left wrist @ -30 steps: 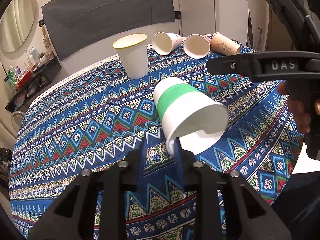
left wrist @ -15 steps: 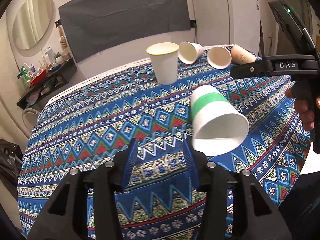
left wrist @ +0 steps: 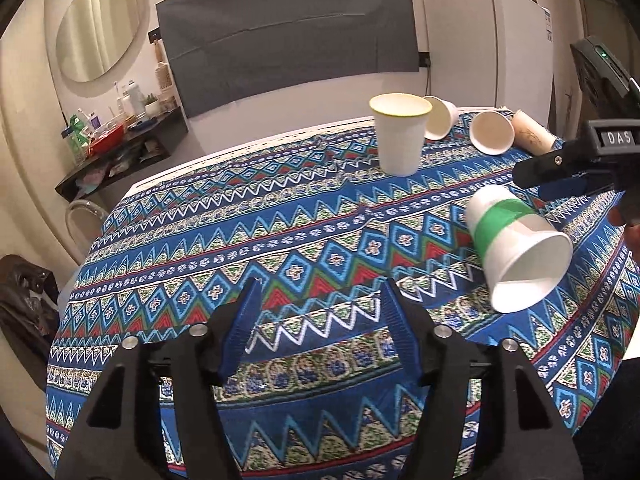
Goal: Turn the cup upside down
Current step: 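Grasp the cup's side with the right gripper while the left gripper releases it, then rotate the cup mouth-down with the right gripper and lower it onto the table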
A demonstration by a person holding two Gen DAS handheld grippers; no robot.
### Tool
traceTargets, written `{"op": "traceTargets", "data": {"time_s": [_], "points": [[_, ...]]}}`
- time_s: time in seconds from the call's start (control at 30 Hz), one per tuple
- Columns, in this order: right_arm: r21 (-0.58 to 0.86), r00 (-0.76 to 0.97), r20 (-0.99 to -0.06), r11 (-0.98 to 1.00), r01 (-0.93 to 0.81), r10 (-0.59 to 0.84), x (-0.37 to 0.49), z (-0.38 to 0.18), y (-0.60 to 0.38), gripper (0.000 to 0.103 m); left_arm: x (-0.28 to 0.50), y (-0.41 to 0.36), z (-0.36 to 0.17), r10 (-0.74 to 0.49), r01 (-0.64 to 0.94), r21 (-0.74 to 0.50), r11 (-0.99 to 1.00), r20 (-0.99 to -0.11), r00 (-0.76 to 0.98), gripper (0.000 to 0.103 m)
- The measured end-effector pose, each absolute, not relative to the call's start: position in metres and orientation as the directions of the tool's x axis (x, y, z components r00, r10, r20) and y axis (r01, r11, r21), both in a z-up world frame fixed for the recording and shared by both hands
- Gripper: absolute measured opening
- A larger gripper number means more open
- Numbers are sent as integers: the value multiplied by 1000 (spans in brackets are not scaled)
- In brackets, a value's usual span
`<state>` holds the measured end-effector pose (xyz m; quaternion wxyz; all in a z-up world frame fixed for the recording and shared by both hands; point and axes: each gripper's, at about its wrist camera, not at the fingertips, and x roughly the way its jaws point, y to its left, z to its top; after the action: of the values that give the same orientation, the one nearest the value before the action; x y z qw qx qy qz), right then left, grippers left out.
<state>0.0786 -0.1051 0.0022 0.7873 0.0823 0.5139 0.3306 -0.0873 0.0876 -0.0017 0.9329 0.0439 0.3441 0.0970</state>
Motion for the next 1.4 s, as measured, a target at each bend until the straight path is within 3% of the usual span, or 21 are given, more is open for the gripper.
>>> {"op": "traceTargets", "data": {"time_s": [0.23, 0.47, 0.5, 0.57, 0.6, 0.8, 1.13, 1.4], "points": [[569, 115, -767, 752, -334, 632, 95, -16, -99, 95, -85, 84, -6, 199, -130, 155, 979, -629, 751, 71], [647, 1, -741, 713, -271, 672, 105, -37, -93, 94, -82, 80, -10, 167, -97, 143, 985, -644, 747, 71], [651, -1, -737, 710, -269, 676, 106, -36, -93, 92, -81, 80, -11, 164, -96, 139, 986, -646, 746, 71], [663, -16, -727, 696, -275, 686, 105, -36, -90, 70, -81, 79, -11, 160, -91, 139, 986, -648, 745, 71], [674, -39, -720, 686, -274, 692, 105, -38, -89, 66, -81, 79, -12, 160, -89, 141, 986, -648, 745, 71], [689, -64, -706, 665, -288, 705, 100, -41, -85, 61, -79, 76, -13, 153, -79, 141, 987, -650, 744, 71], [618, 84, -713, 680, -395, 697, 92, -10, -94, 61, -74, 68, -17, 136, -52, 147, 988, -658, 740, 71], [369, 388, -697, 766, -527, 603, 89, 16, -94, 61, -69, 55, -18, 120, -22, 154, 988, -664, 739, 72]]}}
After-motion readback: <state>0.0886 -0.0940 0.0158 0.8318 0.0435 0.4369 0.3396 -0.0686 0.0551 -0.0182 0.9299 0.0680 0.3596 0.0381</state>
